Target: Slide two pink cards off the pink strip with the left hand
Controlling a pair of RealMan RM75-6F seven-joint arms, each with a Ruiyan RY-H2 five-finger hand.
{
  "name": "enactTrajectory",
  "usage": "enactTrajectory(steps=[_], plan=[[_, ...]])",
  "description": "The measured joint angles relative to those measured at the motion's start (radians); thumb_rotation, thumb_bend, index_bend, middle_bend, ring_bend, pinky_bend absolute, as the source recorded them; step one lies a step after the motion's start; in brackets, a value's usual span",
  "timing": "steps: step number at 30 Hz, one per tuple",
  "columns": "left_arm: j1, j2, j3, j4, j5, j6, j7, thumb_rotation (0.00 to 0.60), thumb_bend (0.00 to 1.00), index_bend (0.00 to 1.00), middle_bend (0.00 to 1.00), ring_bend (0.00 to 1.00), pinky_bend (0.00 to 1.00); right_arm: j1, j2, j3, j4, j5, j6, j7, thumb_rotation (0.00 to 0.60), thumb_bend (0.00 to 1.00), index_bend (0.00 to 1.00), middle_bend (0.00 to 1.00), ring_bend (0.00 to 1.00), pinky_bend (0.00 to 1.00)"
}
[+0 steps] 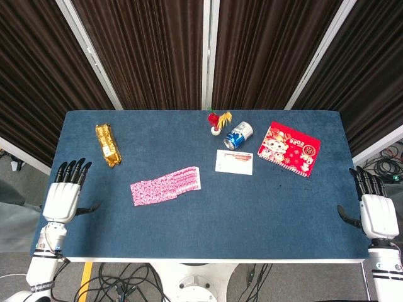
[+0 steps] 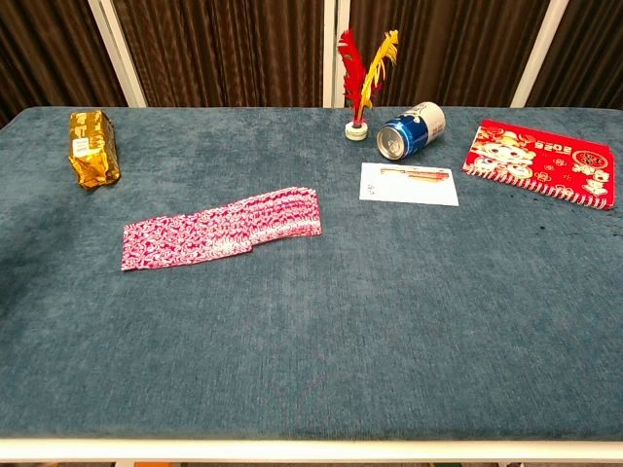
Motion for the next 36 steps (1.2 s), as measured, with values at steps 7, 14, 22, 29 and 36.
enactTrajectory(steps=[7,14,22,29,36], plan=[[0.0,0.001,0.001,0.0,0.003,0.002,-0.001,0.472,0.09,0.06,0.0,0.0,0.04,0.001,0.002,0.001,-0.003,0.004,-0.002,-0.001,0.6,0.21,0.0,0.0,0.0,0.0],[-0.007,0.009,-0.002,-0.006,0.014,0.0,-0.007,0.551,0.09,0.06,0.01,0.0,0.05,0.002,0.002,0.003,-0.005,0.005,-0.002,0.001,0.6,0.21,0.0,0.0,0.0,0.0],[-0.009,0.005,0.009,-0.012,0.005,-0.014,0.041,0.6,0.4,0.05,0.8,0.83,0.85,-0.004,0.002,-0.004,0.005,-0.003,0.004,0.008,0.6,0.21,0.0,0.0,0.0,0.0],[-0.023,0.033,0.032,-0.063,-0.018,-0.08,0.057,0.6,0.53,0.05,0.87,0.89,0.88,-0.006,0.003,-0.007,0.005,-0.004,0.004,0.007,0.6,0.21,0.0,0.0,0.0,0.0],[-0.047,0.028,0.059,-0.054,-0.011,-0.144,0.051,0.6,0.54,0.05,0.87,0.89,0.88,0.001,0.008,0.001,-0.005,0.002,0.001,-0.008,0.6,0.21,0.0,0.0,0.0,0.0]])
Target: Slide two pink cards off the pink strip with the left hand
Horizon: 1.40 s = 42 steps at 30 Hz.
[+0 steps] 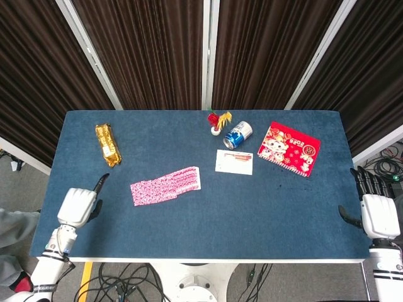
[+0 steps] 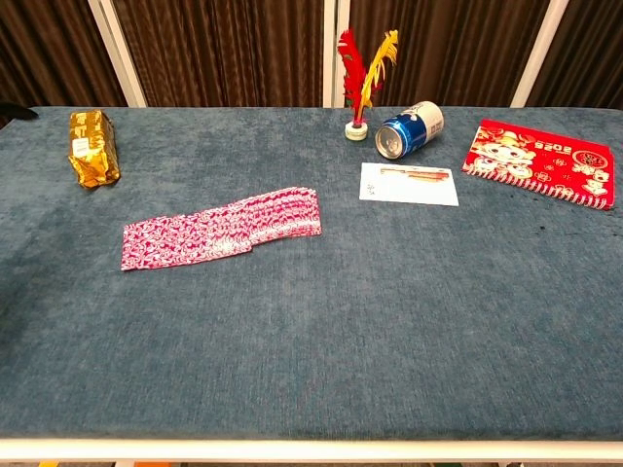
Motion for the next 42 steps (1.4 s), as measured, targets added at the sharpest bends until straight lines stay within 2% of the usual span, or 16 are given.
enactTrajectory(steps=[8,17,26,36,42], plan=[[-0.042,-0.025,0.03,0.015,0.012,-0.089,0.024,0.6,0.57,0.05,0.87,0.89,0.88,0.006,0.002,0.006,-0.012,0.009,-0.001,-0.018,0.6,0.21,0.0,0.0,0.0,0.0],[-0.089,-0.096,0.058,0.056,-0.004,-0.182,0.06,0.6,0.57,0.06,0.86,0.89,0.88,0.006,0.005,0.007,-0.015,0.01,0.0,-0.019,0.6,0.21,0.0,0.0,0.0,0.0],[-0.134,-0.135,0.052,0.092,-0.08,-0.255,0.1,0.6,0.57,0.06,0.86,0.89,0.88,0.008,0.004,0.008,-0.007,0.016,-0.006,-0.011,0.6,0.21,0.0,0.0,0.0,0.0],[-0.197,-0.161,0.044,0.132,-0.232,-0.351,0.163,0.6,0.57,0.06,0.86,0.89,0.88,0.008,0.0,0.01,0.018,0.031,-0.016,0.008,0.6,0.21,0.0,0.0,0.0,0.0],[-0.22,-0.175,0.052,0.171,-0.289,-0.37,0.174,0.6,0.57,0.06,0.86,0.89,0.88,0.008,-0.004,0.01,0.034,0.037,-0.023,0.02,0.6,0.21,0.0,0.0,0.0,0.0]])
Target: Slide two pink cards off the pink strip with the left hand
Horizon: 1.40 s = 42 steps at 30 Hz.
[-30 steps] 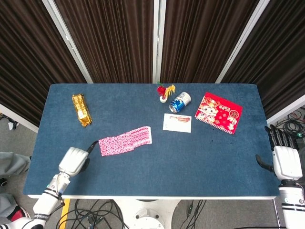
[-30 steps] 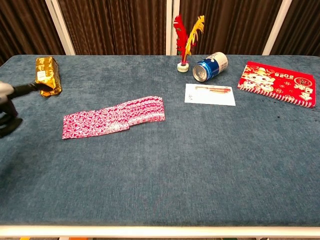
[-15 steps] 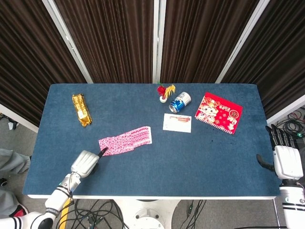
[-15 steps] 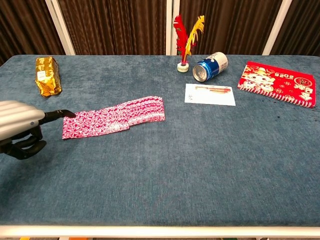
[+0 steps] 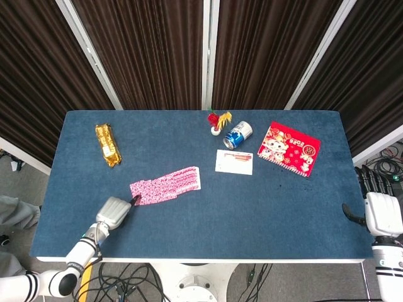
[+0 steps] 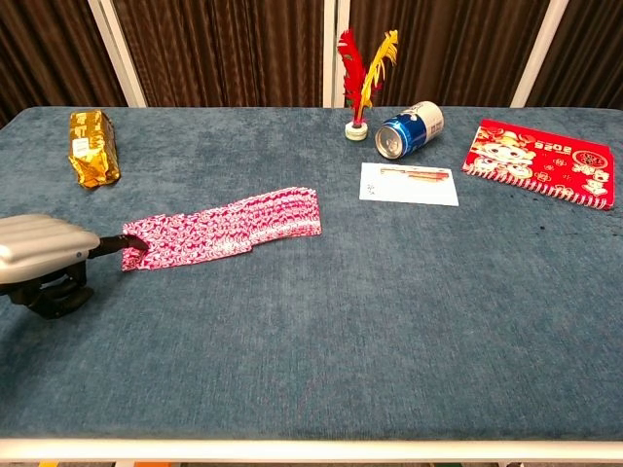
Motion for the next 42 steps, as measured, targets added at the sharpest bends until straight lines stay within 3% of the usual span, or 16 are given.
enactTrajectory(steps=[17,31,35,42], plan=[[-0.035,0.026,0.007,0.016,-0.12,0.002,0.014,0.6,0.58,0.06,0.86,0.89,0.87,0.003,-0.003,-0.002,-0.007,-0.007,0.002,-0.015,0.6,0.21,0.0,0.0,0.0,0.0],[-0.061,0.041,-0.002,0.107,-0.234,-0.015,-0.014,0.6,0.58,0.07,0.86,0.89,0.87,0.006,0.0,0.001,-0.025,-0.008,0.007,-0.035,0.6,0.21,0.0,0.0,0.0,0.0],[-0.061,0.044,0.0,0.105,-0.223,-0.005,-0.025,0.6,0.58,0.07,0.86,0.89,0.87,0.007,0.0,0.002,-0.028,-0.007,0.009,-0.041,0.6,0.21,0.0,0.0,0.0,0.0],[-0.046,0.063,-0.007,0.03,-0.104,0.063,-0.087,0.6,0.58,0.07,0.86,0.88,0.85,0.009,-0.004,-0.001,-0.027,-0.006,0.004,-0.044,0.6,0.21,0.0,0.0,0.0,0.0]])
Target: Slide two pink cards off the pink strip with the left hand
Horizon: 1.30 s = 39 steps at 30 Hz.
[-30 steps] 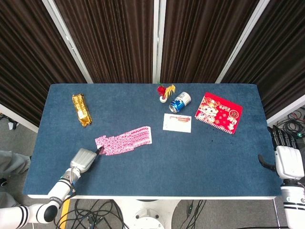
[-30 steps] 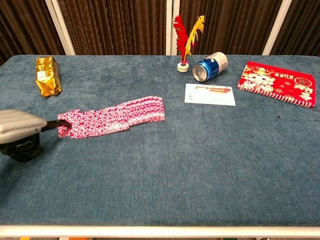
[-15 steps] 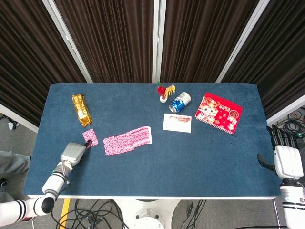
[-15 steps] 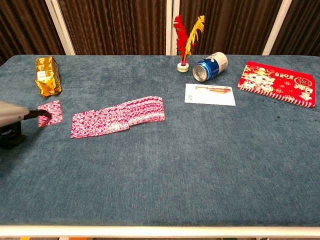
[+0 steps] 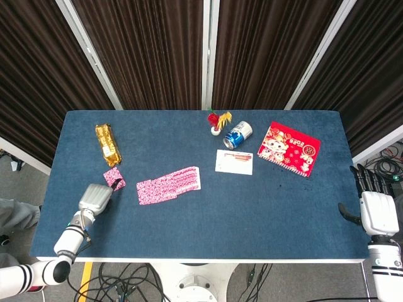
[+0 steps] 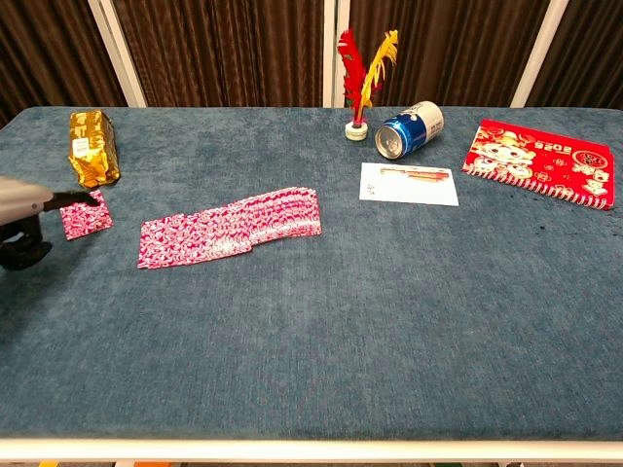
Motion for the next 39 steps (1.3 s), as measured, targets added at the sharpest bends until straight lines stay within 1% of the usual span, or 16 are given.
enactTrajectory(steps=[5,11,17,22,31,39], plan=[[0.001,0.022,0.009,-0.084,0.076,0.028,0.0,0.6,0.58,0.07,0.86,0.88,0.85,0.0,-0.003,0.0,0.006,0.001,-0.001,0.009,0.6,0.21,0.0,0.0,0.0,0.0],[-0.012,0.011,0.04,-0.121,0.091,0.023,0.062,0.6,0.58,0.07,0.86,0.88,0.85,-0.002,-0.006,-0.002,0.019,0.003,-0.004,0.023,0.6,0.21,0.0,0.0,0.0,0.0],[-0.022,-0.039,0.044,-0.093,0.075,0.004,0.069,0.6,0.58,0.07,0.86,0.88,0.85,-0.004,-0.006,-0.003,0.023,-0.002,-0.002,0.033,0.6,0.21,0.0,0.0,0.0,0.0],[-0.04,-0.065,0.034,-0.066,0.065,-0.007,0.075,0.6,0.58,0.07,0.86,0.88,0.85,-0.005,-0.006,-0.002,0.028,0.001,-0.004,0.039,0.6,0.21,0.0,0.0,0.0,0.0],[-0.059,-0.077,0.039,-0.042,0.011,-0.038,0.097,0.6,0.58,0.07,0.86,0.88,0.85,-0.003,-0.007,0.001,0.041,0.007,-0.012,0.053,0.6,0.21,0.0,0.0,0.0,0.0],[-0.069,-0.066,0.058,-0.058,-0.025,-0.04,0.129,0.6,0.58,0.14,0.86,0.88,0.85,-0.005,-0.006,0.0,0.045,0.003,-0.009,0.059,0.6,0.21,0.0,0.0,0.0,0.0]])
